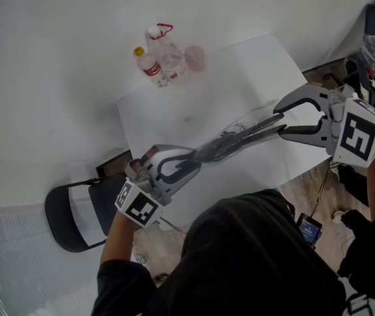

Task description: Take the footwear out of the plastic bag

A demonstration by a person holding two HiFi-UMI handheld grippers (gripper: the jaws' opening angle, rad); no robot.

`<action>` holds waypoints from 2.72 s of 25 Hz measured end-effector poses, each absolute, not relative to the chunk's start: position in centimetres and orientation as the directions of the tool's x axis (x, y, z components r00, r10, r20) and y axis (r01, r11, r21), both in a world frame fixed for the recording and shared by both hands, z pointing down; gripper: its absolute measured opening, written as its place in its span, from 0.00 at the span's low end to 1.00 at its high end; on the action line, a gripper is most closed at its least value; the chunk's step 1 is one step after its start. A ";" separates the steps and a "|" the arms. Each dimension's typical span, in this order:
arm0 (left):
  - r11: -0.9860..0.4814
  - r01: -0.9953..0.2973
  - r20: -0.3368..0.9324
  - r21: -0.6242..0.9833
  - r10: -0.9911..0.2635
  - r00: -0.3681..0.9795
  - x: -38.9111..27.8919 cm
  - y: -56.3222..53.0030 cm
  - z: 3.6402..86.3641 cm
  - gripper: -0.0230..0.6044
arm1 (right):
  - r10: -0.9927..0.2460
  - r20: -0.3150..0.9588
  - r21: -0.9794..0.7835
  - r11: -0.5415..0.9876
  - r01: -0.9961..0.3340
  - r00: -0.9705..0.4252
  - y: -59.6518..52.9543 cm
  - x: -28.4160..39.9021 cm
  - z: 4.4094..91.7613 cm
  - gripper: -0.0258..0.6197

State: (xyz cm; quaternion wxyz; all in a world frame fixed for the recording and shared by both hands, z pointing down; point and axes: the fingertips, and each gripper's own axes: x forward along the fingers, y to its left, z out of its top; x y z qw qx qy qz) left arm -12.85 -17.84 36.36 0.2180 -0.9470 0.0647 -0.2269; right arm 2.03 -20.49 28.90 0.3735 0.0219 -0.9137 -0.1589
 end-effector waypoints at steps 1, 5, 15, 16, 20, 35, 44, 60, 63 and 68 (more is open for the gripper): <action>-0.894 -0.024 0.397 -0.447 -0.222 0.891 -12.8 -17.7 36.3 0.26 | -0.142 0.684 0.290 0.953 0.088 -0.715 -20.2 2.0 29.2 0.28; -0.893 -0.039 0.360 -0.449 -0.221 0.906 -12.6 -17.6 35.5 0.25 | -0.109 0.695 0.273 0.954 0.121 -0.711 -19.4 0.9 29.9 0.28; -0.920 -0.158 0.378 -0.359 -0.298 0.876 -13.3 -20.7 35.6 0.50 | -0.245 0.673 0.455 0.881 0.129 -0.698 -20.7 -1.0 30.2 0.17; -0.923 -0.186 0.397 -0.338 -0.318 0.861 -13.7 -21.5 35.8 0.59 | -0.260 0.668 0.471 0.873 0.125 -0.698 -20.9 -1.0 30.0 0.17; -0.917 -0.202 0.546 -0.343 -0.369 0.752 -15.0 -23.2 38.2 0.69 | -0.288 0.655 0.501 0.858 0.116 -0.699 -21.2 -1.3 29.4 0.17; -0.901 -0.164 0.615 -0.401 -0.398 0.680 -12.7 -22.8 41.1 0.27 | -0.265 0.598 0.538 0.832 0.134 -0.756 -20.0 -4.5 28.7 0.17; -0.894 -0.161 0.622 -0.417 -0.410 0.667 -12.6 -22.2 41.8 0.25 | -0.228 0.626 0.500 0.851 0.159 -0.746 -19.5 -4.9 30.1 0.17; -0.874 -0.211 0.613 -0.437 -0.461 0.641 -14.8 -23.7 42.6 0.26 | -0.267 0.603 0.523 0.844 0.120 -0.751 -20.1 -4.2 29.5 0.16; -0.869 -0.232 0.606 -0.437 -0.475 0.637 -15.1 -23.8 42.2 0.26 | -0.271 0.593 0.521 0.847 0.106 -0.758 -19.9 -3.5 28.7 0.16; -0.861 -0.248 0.602 -0.445 -0.492 0.629 -15.2 -23.6 41.8 0.25 | -0.273 0.585 0.532 0.840 0.108 -0.763 -19.4 -2.8 27.9 0.16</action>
